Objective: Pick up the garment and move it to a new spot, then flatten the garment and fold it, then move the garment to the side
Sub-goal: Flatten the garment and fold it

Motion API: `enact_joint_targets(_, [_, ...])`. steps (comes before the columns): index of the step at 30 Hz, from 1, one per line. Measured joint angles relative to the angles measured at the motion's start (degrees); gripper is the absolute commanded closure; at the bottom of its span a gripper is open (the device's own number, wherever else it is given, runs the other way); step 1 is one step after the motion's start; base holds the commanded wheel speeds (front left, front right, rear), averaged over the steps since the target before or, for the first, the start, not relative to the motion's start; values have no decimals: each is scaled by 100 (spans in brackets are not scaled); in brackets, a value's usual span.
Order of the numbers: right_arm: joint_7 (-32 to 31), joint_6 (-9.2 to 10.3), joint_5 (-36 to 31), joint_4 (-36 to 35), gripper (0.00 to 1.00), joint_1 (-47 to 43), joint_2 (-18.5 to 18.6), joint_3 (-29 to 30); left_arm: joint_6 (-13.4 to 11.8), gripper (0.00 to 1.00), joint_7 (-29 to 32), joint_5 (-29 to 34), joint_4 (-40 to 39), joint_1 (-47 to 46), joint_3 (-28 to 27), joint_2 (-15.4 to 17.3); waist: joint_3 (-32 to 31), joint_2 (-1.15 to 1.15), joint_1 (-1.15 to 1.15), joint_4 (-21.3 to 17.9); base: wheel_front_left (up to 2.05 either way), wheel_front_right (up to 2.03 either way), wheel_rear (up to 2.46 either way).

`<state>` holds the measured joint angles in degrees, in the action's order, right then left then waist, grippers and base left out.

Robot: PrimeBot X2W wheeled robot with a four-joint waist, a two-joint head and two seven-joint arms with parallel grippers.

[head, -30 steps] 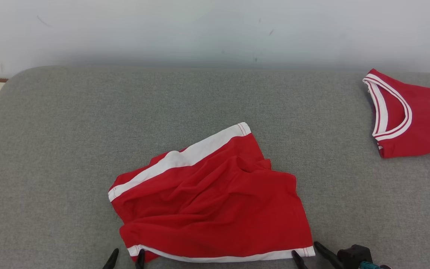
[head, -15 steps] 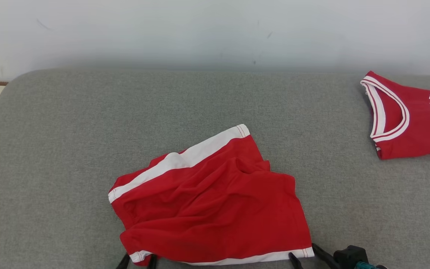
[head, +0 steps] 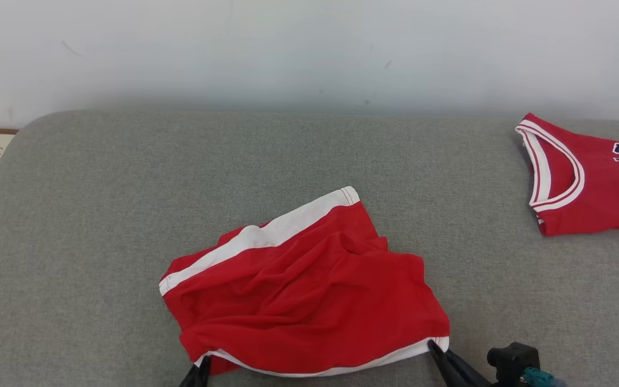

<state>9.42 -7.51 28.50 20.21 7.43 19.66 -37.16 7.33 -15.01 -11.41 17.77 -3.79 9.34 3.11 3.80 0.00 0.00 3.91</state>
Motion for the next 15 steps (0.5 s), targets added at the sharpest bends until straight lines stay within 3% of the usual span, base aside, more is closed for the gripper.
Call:
enact_joint_targets(8, [-90,0,615,-816,100,85,156,207,8,100,0,168,-820,-43,-174,276,-97,0,0,-18,0,0,0])
enact_joint_targets(15, [-497,0,1110,-1178,100,1002,249,-8,12,100,0,74,-922,-1063,482,936,-45,0,0,-64,0,0,0])
